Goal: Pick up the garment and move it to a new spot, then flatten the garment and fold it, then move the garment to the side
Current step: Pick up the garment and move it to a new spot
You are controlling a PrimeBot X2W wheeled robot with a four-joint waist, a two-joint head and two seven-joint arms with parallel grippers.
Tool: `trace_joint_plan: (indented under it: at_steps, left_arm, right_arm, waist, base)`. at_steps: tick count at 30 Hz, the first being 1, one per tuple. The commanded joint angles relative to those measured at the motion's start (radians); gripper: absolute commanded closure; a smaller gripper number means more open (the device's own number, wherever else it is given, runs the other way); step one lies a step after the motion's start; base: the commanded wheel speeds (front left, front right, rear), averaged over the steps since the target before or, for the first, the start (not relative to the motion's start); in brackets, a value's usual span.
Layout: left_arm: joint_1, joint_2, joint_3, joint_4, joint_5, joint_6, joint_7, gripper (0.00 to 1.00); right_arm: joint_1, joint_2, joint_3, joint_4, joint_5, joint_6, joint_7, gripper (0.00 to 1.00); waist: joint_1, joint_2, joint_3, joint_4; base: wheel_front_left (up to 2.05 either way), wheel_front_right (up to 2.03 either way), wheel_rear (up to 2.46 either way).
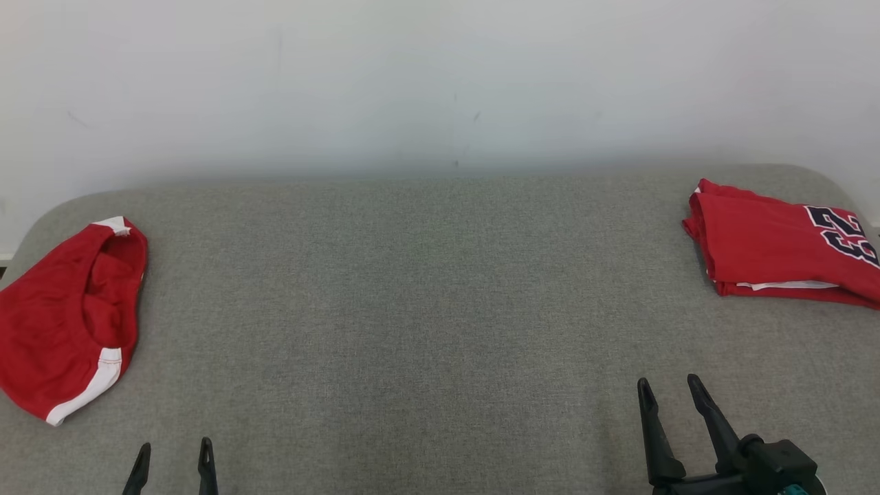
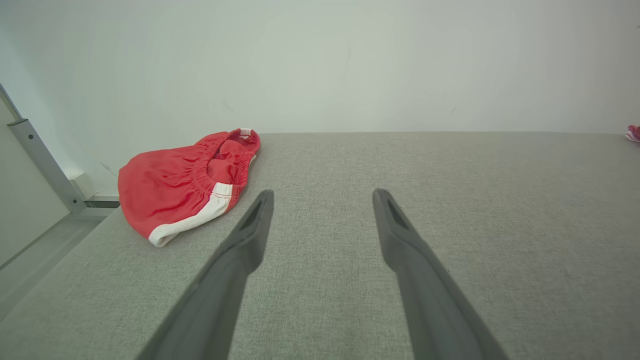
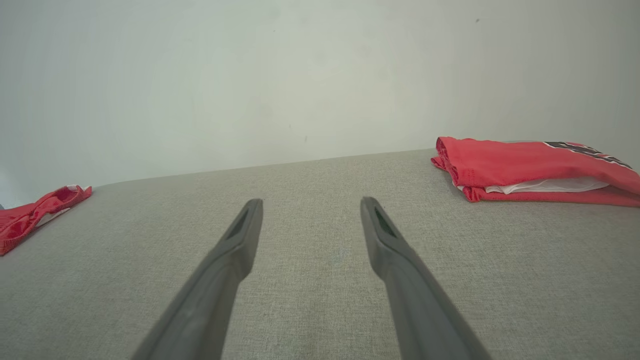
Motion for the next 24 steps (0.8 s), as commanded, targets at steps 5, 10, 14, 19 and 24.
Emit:
trace_joint_plan:
  at_steps: [5,10,14,19,24]
  left_arm:
    - [-0.007,0.006,0.002,0.006,0.002,-0.004,-0.003,0.00]
    - [-0.015,0.007,0.000,0.005,0.010,-0.003,-0.003,0.00]
    - [-0.014,0.006,-0.005,-0.001,0.015,-0.001,-0.003,0.00]
    - [-0.014,0.006,-0.006,-0.004,0.017,-0.001,-0.003,0.00]
    - [-0.018,0.006,-0.004,-0.004,0.014,0.000,-0.003,0.00]
  right_arm:
    - [0.004,0.009,0.005,-0.005,-0.008,-0.003,-0.005,0.00]
    - [0.007,0.006,0.009,-0.005,-0.012,-0.003,-0.004,0.00]
    - [-0.002,-0.003,0.010,-0.002,-0.010,-0.003,-0.004,0.00]
    - [0.000,-0.006,0.010,-0.003,-0.011,-0.003,-0.005,0.00]
    - [0.004,-0.004,0.015,0.000,-0.011,-0.003,-0.005,0.00]
  waist:
    - [0.0000,0.0000,0.001,0.006]
    - [0.0000,0.0000,0.003,0.010]
    - [0.0000,0.0000,0.005,0.010]
    - [0.0000,0.0000,0.008,0.013]
    - [0.0000,0.0000,0.013,0.022]
  base:
    - [0.00,0.00,0.00]
    - [0.00,0.00,0.00]
    - [0.00,0.00,0.00]
    - [0.00,0.00,0.00]
    - [0.00,0.00,0.00]
